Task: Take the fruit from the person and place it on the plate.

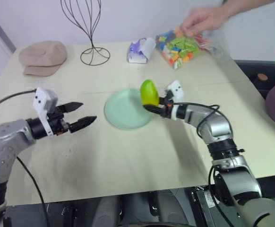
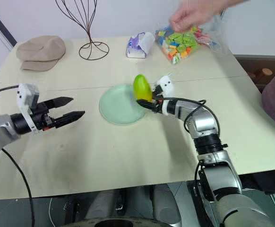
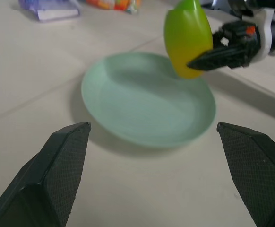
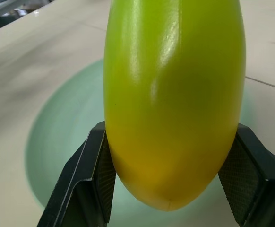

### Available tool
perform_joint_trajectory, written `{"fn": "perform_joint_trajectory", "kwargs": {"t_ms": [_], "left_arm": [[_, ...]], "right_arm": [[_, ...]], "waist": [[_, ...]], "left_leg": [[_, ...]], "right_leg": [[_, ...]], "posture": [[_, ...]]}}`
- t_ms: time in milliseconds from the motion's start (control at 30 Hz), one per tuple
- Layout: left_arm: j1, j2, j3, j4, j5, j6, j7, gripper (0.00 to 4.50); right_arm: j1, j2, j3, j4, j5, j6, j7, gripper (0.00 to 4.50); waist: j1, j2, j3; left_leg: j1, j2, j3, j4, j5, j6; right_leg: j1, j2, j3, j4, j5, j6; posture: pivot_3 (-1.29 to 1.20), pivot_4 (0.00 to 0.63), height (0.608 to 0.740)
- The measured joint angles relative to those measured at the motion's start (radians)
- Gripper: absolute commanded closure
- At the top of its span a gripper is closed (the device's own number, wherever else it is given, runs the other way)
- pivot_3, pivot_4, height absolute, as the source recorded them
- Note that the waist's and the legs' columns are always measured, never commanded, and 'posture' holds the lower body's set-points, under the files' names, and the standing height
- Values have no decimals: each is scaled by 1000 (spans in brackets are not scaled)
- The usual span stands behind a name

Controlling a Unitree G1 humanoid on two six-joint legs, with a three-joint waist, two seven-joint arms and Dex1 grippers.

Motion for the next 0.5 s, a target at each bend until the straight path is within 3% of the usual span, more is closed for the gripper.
{"fn": "perform_joint_trajectory", "kwargs": {"t_ms": [200,333,500], "left_arm": [[20,-2,-1,-13,11,-5,-5,0],[26,-4,3,-24,11,-5,2,0],[42,-11,20,-36,11,-5,17,0]], "right_arm": [[-27,37,118,60,-98,-51,43,2155],[-43,48,113,89,-113,-67,48,129],[-46,53,90,96,-114,-66,42,48]], "waist": [[6,0,0],[4,-1,0],[3,-1,0]], "left_leg": [[0,-1,0,0,0,0],[0,-1,-1,0,0,0],[0,-1,-1,0,0,0]], "right_leg": [[1,-2,-1,-1,0,-1],[1,-2,-1,-1,0,0],[1,-2,0,0,0,0]], "posture": [[0,150,740],[0,150,740],[0,150,740]]}}
